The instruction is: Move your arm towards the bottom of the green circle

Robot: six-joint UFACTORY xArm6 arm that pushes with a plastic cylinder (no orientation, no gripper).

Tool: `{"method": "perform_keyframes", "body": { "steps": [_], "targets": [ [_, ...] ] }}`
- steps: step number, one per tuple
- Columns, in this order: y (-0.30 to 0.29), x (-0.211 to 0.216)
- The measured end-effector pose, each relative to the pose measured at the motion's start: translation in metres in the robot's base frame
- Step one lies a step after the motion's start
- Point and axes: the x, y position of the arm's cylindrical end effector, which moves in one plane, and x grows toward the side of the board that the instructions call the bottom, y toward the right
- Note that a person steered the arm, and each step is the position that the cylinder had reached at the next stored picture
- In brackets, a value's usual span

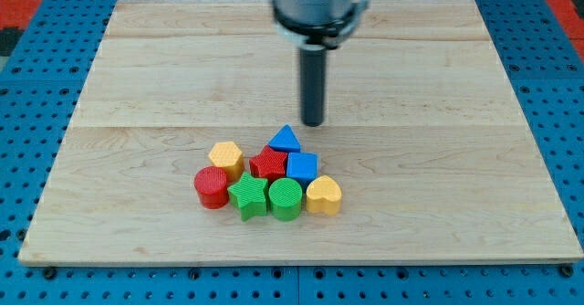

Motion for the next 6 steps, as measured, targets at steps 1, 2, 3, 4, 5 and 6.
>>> {"method": "perform_keyframes", "body": {
  "steps": [1,2,3,4,5,6],
  "targets": [
    [0.018,0.0],
    [0.03,0.0],
    [0.041,-0.004],
    [0.043,-0.01],
    [0.091,0.032],
    [0.104,0.118]
  ]
}}
